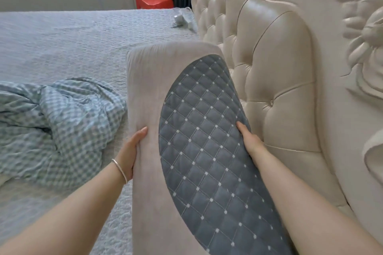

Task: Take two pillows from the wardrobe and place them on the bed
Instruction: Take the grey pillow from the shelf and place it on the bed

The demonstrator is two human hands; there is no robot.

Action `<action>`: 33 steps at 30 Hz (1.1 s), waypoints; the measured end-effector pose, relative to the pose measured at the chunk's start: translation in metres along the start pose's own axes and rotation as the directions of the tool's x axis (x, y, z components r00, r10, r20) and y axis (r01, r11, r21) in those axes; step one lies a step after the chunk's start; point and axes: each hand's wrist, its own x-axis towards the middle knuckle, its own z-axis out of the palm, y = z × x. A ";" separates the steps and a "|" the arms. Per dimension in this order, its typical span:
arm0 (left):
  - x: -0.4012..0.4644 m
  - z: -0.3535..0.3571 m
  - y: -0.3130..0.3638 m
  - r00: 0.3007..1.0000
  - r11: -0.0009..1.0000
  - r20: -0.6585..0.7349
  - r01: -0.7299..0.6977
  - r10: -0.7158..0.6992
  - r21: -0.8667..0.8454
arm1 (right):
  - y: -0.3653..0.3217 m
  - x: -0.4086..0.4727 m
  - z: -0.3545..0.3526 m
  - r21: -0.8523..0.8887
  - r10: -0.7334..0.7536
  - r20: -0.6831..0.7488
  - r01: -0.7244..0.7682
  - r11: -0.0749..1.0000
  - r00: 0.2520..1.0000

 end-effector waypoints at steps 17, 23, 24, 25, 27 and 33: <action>0.119 -0.002 -0.050 0.977 0.994 -0.207 0.070 -0.052 0.082 | 0.080 0.121 0.046 -0.057 0.104 0.015 -0.103 0.993 0.994; 0.124 -0.004 -0.055 0.962 0.961 -0.249 -0.044 0.115 0.274 | 0.070 0.120 0.056 -0.345 0.116 -0.080 -0.137 0.928 0.990; 0.121 -0.002 -0.056 0.943 0.932 -0.291 -0.048 0.160 0.359 | 0.066 0.114 0.057 -0.415 0.081 -0.126 -0.127 0.901 0.989; 0.119 0.000 -0.056 0.906 0.888 -0.357 -0.045 0.230 0.458 | 0.060 0.107 0.059 -0.474 0.020 -0.168 -0.099 0.875 0.986; 0.111 0.003 -0.055 0.813 0.715 -0.391 -0.044 0.432 0.697 | 0.050 0.088 0.065 -0.521 -0.172 -0.181 0.054 0.852 0.968; 0.082 0.020 -0.075 0.861 0.021 0.032 -0.050 0.507 0.999 | 0.051 0.024 0.105 -0.772 -0.467 0.170 0.412 0.484 0.868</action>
